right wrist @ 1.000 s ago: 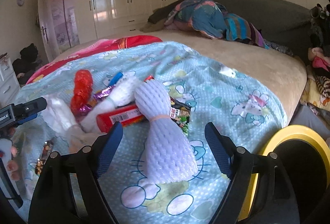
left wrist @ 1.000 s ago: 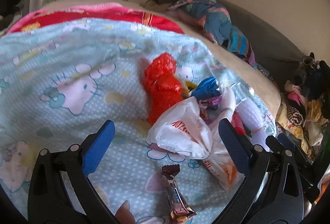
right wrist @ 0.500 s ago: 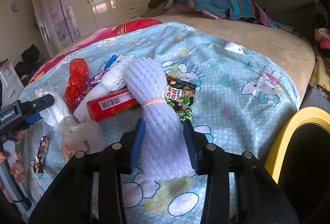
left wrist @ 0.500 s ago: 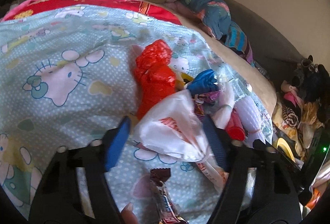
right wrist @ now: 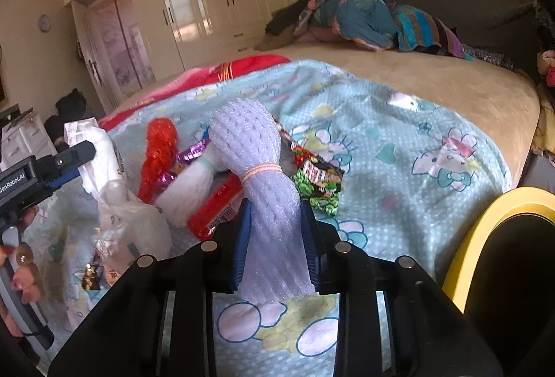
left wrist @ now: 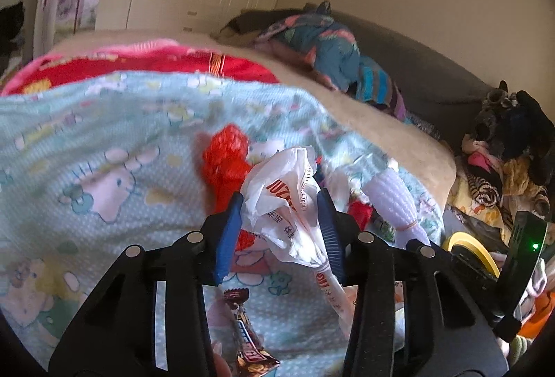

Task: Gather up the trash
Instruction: 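Carry the mesh sleeve to the bin with right tool while left grasps white bag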

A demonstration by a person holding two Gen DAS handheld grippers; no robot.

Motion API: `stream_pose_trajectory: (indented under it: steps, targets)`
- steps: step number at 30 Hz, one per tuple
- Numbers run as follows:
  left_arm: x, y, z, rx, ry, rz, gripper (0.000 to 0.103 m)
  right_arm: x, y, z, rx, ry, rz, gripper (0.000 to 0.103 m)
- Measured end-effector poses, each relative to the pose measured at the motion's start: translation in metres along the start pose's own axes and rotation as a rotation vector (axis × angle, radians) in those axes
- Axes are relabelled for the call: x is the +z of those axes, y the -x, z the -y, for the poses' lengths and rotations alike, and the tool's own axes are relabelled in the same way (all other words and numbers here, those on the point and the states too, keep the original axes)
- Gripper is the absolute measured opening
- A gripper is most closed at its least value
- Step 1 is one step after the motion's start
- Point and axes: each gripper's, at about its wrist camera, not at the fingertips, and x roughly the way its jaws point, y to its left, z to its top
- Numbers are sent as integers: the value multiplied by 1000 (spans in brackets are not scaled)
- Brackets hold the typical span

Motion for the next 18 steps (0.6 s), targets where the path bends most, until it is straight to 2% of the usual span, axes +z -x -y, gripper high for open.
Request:
stream_pose_trajectory:
  steps: [9, 18]
  targets:
    - [12, 21, 25, -33, -37, 61, 35, 4, 32, -3, 1, 12, 81, 27]
    - [12, 30, 55, -74, -100, 74, 35, 9, 69, 9, -30, -14, 132, 27]
